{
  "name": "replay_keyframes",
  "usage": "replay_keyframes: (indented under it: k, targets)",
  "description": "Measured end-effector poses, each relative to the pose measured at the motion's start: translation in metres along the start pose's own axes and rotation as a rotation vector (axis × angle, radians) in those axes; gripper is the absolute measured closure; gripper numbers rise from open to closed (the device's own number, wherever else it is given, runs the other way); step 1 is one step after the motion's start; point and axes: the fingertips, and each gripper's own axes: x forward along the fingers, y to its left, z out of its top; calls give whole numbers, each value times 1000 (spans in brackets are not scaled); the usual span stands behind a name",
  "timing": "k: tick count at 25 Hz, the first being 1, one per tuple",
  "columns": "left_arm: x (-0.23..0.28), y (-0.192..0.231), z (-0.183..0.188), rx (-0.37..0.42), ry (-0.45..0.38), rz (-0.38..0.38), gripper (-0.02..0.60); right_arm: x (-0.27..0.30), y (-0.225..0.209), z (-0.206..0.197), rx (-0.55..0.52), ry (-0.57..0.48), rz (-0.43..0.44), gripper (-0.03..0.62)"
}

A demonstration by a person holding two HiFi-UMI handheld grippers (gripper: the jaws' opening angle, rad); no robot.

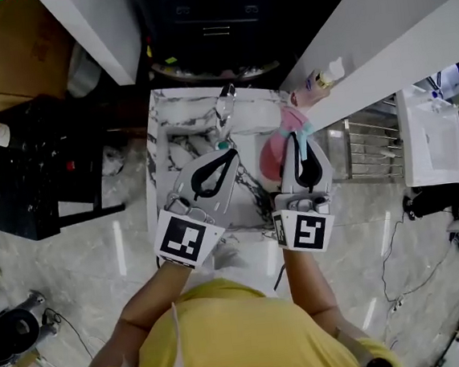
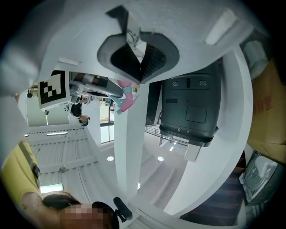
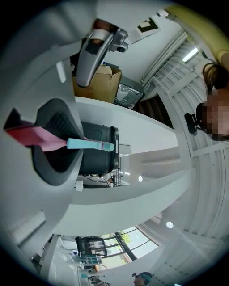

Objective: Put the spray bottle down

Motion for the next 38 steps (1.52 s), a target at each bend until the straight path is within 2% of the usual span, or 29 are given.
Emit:
replay_keyframes:
  k: [7, 20, 29, 38]
  targets:
    - [15, 22, -21, -6, 11, 15, 581, 36, 0, -37, -15, -8, -4, 556]
    - [40, 32, -70, -42, 87, 12, 581, 90, 2, -100, -53, -30, 4, 556]
    - [39, 42, -94, -77, 131, 32, 581, 121, 5, -125, -13, -64, -30, 556]
    - [40, 44, -110, -97, 162, 20, 581, 130, 5, -143, 6, -99, -62, 556]
